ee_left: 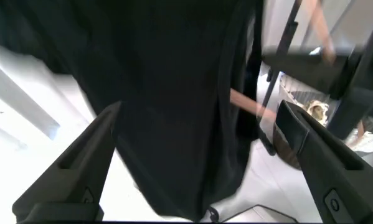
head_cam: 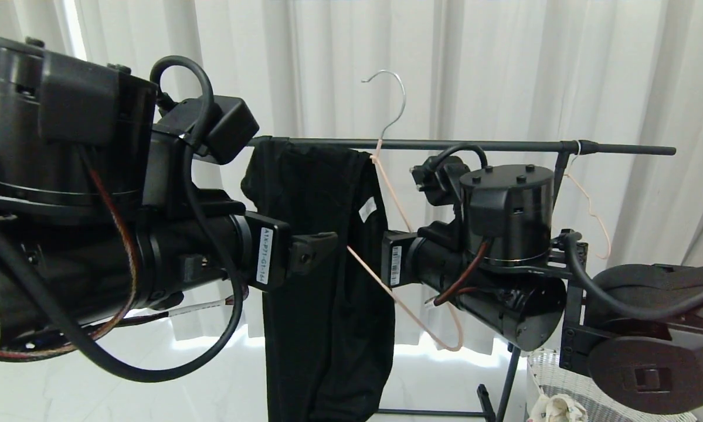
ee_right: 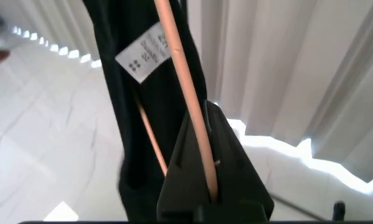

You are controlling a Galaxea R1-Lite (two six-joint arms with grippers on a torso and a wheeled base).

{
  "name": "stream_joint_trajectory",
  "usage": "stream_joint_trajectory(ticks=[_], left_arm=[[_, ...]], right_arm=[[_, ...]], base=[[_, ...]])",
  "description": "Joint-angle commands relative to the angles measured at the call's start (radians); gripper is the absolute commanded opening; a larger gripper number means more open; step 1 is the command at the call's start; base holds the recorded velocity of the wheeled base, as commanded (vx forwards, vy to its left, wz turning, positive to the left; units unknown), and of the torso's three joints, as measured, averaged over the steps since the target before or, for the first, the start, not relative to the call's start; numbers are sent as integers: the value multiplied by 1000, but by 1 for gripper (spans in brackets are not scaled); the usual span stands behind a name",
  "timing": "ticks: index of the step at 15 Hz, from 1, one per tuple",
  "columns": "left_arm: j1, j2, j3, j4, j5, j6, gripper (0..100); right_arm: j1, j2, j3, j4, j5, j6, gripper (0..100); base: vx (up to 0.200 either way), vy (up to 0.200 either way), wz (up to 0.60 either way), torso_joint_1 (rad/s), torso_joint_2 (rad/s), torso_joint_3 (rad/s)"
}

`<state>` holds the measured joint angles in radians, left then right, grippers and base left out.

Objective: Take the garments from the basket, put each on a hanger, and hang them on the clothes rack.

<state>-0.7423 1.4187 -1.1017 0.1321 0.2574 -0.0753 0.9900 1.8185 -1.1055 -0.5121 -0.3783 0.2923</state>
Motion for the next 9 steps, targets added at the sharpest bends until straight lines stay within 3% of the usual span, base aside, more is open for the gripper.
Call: stream_joint_trajectory(ticks=[1, 3, 5, 8, 9], left_arm=[[-5, -15, 17, 0, 0, 0, 100], [-3, -58, 62, 0, -3, 8, 100], [81, -107, 117, -19, -26, 97, 100], [305, -182, 224, -149, -287, 335, 100], [350, -187, 237, -160, -340, 387, 100]], right_arm=[[-30, -22, 41, -40, -5, -41, 0], [-48, -50, 107, -65, -2, -87, 0], [-48, -105, 199, -83, 7, -110, 0], [-42, -242, 386, -111, 93, -140, 0], [-40, -265, 415, -111, 114, -157, 0]], base=[[0, 0, 0, 0, 0, 0], [0, 0, 0, 0, 0, 0], [0, 0, 0, 0, 0, 0], [0, 0, 0, 0, 0, 0], [0, 0, 0, 0, 0, 0]])
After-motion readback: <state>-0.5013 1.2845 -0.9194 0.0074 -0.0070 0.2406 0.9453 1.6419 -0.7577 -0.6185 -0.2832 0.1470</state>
